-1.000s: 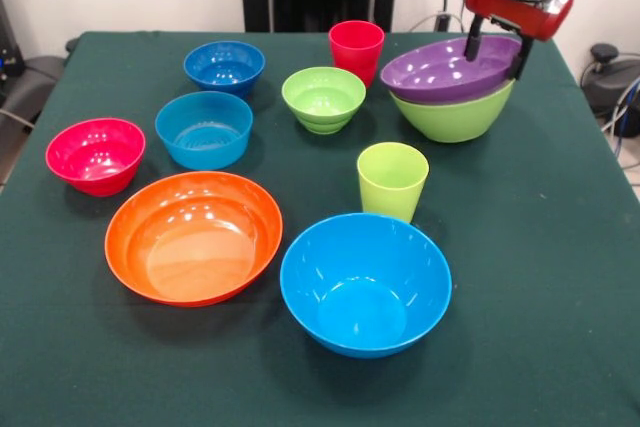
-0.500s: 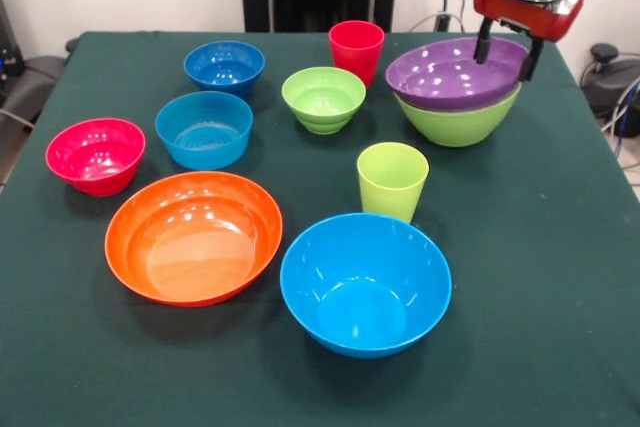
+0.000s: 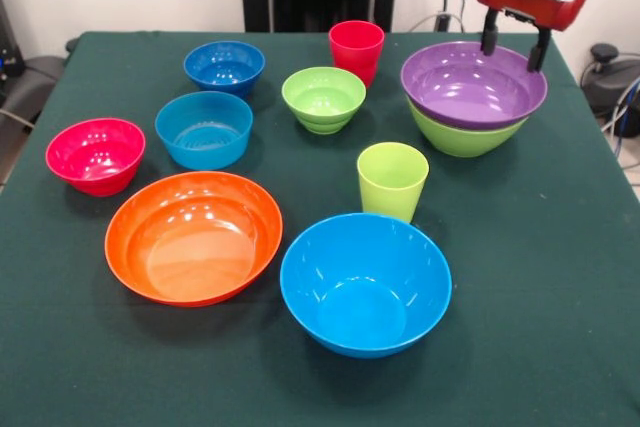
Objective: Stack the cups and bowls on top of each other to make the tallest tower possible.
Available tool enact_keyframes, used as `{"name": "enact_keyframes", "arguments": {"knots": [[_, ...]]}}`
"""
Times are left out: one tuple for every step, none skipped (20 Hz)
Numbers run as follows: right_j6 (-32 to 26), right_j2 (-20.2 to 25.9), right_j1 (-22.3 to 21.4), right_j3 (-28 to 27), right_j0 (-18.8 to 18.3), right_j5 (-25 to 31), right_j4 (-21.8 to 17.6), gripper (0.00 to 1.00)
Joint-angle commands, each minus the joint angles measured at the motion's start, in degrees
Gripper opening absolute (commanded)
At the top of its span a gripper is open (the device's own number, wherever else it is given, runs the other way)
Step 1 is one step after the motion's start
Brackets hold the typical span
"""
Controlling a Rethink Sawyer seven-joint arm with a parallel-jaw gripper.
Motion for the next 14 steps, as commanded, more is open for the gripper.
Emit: {"name": "enact_keyframes", "arguments": {"knots": [[-5.8,6.7,-0.1,0.1,-1.8,6.6,-5.3,1.00],[-5.4,6.2,0.1,-0.3,-1.5,6.8,-5.7,1.00],[-4.8,5.5,0.4,-0.8,-0.9,6.7,-6.5,1.00],[-4.2,4.9,0.7,-1.0,-0.5,6.4,-7.1,1.00],[-3.8,4.6,0.9,-1.1,-0.3,5.9,-7.5,1.00],[-3.5,4.2,1.2,-1.2,0.0,5.5,-8.0,1.00],[-3.4,4.2,1.2,-1.1,0.0,5.1,-8.4,1.00],[-3.2,4.0,1.3,-1.0,0.0,4.8,-8.8,1.00],[-3.1,3.9,1.2,-0.8,0.1,4.5,-9.3,1.00],[-3.1,3.8,1.1,-0.6,-0.1,4.2,-9.8,1.00],[-3.3,3.9,0.9,-0.1,-0.3,3.7,-10.2,1.00],[-3.5,4.3,0.4,0.9,-0.6,3.1,-10.3,1.00],[-3.7,4.5,-0.1,1.7,-1.0,2.7,-10.5,1.00],[-3.9,4.7,-0.8,2.9,-1.1,2.0,-10.7,1.00]]}}
